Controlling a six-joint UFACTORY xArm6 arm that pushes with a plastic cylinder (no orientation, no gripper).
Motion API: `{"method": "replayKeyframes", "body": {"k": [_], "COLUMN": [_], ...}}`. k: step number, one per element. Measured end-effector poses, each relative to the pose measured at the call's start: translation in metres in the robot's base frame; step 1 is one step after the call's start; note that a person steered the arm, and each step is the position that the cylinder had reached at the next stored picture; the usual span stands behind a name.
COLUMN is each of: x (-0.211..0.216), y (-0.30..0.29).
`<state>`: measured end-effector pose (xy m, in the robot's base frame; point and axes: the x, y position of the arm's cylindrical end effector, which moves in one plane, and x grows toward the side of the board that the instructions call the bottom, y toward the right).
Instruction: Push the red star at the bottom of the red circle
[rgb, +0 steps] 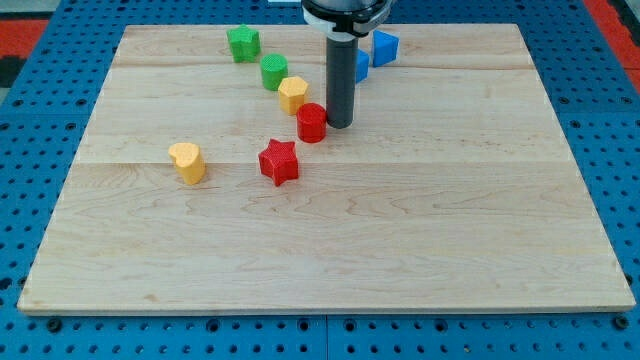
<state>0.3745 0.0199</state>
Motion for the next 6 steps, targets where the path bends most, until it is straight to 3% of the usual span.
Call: {"method": "replayKeyframes", "body": {"k": [1, 2, 3, 4, 5, 6], "x": [0.047, 0.117, 0.143, 0.103, 0.069, 0.066], "y": [0.007, -0.022, -0.116, -0.137, -0.107, -0.109]}}
